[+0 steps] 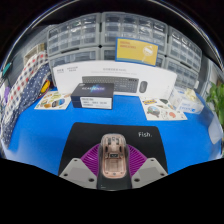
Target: Arrange mouse
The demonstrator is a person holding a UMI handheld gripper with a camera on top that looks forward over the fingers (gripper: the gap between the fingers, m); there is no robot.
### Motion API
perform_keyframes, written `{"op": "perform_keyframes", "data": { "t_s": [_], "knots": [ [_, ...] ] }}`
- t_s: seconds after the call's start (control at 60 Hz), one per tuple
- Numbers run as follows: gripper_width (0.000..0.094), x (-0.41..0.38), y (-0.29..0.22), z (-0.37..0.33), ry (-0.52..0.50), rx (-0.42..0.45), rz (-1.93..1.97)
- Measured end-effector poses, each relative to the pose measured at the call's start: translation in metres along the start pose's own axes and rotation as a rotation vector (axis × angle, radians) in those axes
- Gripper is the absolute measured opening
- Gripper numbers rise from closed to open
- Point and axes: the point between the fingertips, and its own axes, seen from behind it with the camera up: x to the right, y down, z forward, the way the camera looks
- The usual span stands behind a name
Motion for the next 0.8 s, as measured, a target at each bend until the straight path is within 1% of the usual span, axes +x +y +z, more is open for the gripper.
{"op": "perform_keyframes", "data": {
  "t_s": [0.117,0.183,0.2,0.217,0.233,0.25,0.267,0.283,0.333,0.367,0.467,0.567,0.683,0.8],
  "knots": [
    [0.0421,0.001,-0.001,0.001,0.003,0.012,0.014],
    [0.0475,0.003,0.0,0.001,0.009,0.001,0.026],
    [0.0508,0.004,0.0,-0.001,0.012,-0.009,0.036],
    [0.0604,0.005,0.001,-0.003,0.019,-0.02,0.047],
    [0.0619,0.008,0.0,-0.006,0.028,-0.023,0.058],
    [0.0723,0.009,-0.003,-0.009,0.035,-0.017,0.067],
    [0.0734,0.011,-0.007,-0.012,0.041,-0.007,0.075],
    [0.0726,0.012,-0.012,-0.017,0.046,0.007,0.08],
    [0.0765,0.016,-0.025,-0.032,0.055,0.042,0.089],
    [0.0774,0.016,-0.033,-0.045,0.056,0.053,0.09],
    [0.0803,0.016,-0.054,-0.091,0.036,0.109,0.097],
    [0.0807,0.018,-0.068,-0.146,0.032,0.158,0.102],
    [0.0804,0.021,-0.07,-0.212,0.026,0.208,0.118],
    [0.0806,0.026,-0.055,-0.264,0.02,0.235,0.115]
  ]
}}
